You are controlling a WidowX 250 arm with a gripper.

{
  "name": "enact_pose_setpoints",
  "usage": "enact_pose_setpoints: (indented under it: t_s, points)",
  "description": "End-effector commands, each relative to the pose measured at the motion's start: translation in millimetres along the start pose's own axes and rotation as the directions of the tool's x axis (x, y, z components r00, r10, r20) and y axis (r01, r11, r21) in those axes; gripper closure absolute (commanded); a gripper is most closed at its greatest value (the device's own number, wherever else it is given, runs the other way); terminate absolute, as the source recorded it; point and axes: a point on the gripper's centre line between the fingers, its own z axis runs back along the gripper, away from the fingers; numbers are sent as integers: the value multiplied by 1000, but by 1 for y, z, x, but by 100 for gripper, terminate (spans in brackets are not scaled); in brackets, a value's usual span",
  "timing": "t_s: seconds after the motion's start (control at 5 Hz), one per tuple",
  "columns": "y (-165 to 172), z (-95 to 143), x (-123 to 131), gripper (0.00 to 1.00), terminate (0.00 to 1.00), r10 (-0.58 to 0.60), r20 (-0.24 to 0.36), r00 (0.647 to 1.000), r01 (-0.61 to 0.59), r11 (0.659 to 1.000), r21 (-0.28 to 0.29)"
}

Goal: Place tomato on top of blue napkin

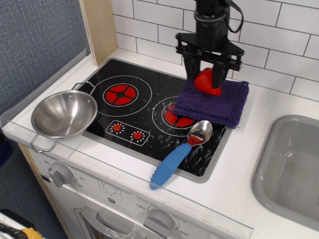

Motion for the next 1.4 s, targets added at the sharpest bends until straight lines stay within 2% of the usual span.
enact_pose_setpoints:
  t_s: [0.0,0.2,0.4,0.6,0.8,1.2]
  points:
    - [-11,27,-1,0,0,-11,56,998,11,1000,-8]
    - [-9,49,-3,0,0,16,63,998,-15,1000,-13]
    - [-6,75,-11,0,0,69,106,992,-68,998,-8]
    - [1,84,-22,0,0,113,82,990,-113,994,-4]
    - [9,77,-34,0,0,107,43,993,-107,994,5]
    - [12,76,-40,0,0,83,60,995,-84,996,16]
